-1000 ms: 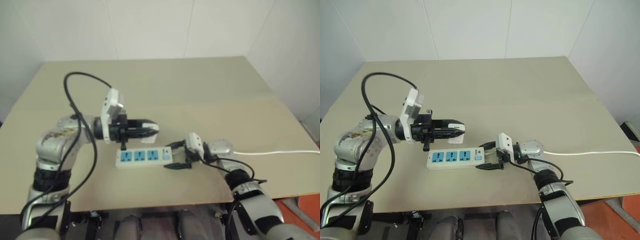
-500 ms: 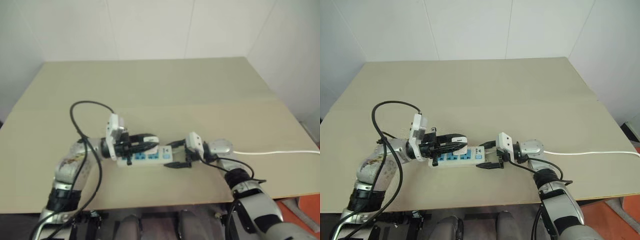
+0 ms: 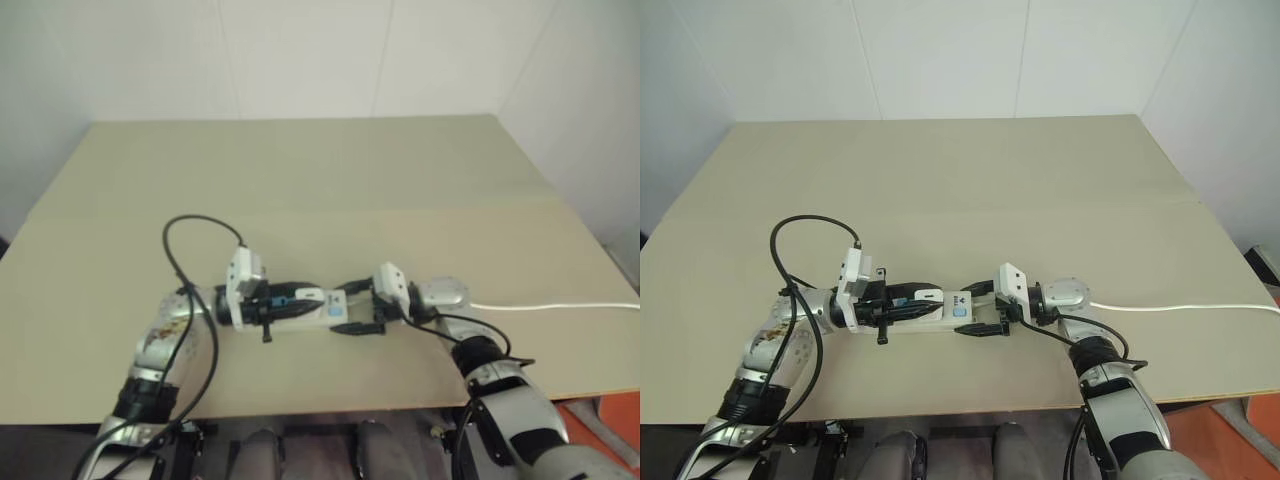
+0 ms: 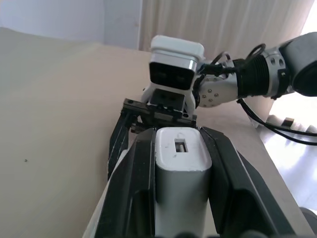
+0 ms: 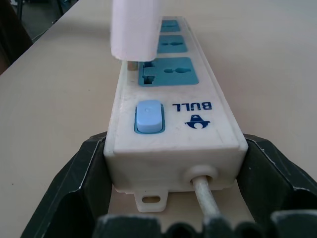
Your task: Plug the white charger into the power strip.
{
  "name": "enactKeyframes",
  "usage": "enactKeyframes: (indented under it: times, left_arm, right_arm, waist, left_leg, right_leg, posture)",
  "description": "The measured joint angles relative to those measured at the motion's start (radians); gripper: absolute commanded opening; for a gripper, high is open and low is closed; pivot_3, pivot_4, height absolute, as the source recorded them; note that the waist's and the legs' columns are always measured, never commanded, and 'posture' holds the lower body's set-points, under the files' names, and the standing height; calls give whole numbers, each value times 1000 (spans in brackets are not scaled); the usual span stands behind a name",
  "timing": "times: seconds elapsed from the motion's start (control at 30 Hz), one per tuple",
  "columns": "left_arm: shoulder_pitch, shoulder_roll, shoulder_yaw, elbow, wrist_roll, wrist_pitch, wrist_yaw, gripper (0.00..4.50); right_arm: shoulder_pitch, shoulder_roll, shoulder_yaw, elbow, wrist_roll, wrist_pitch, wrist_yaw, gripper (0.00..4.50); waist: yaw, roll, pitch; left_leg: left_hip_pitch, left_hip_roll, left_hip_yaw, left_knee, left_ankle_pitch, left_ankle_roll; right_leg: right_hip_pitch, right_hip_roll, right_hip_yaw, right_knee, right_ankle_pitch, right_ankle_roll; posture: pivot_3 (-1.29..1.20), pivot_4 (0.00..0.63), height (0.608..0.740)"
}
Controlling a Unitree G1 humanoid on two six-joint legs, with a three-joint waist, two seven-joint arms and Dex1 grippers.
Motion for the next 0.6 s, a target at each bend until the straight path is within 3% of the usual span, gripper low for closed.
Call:
enactKeyframes:
  times: [0.6]
  left_arm:
    - [-88,-31,-16,146,24,-101,-29,1019]
  right_arm:
    - [44,-21,-4,-82,1,46,-23,3402]
  waist:
    - [8,0,0]
  left_leg:
    - [-1,0,0,-1,0,0]
  right_leg:
    - [0,0,-1,-3,0,0]
  posture:
    - [0,150,740]
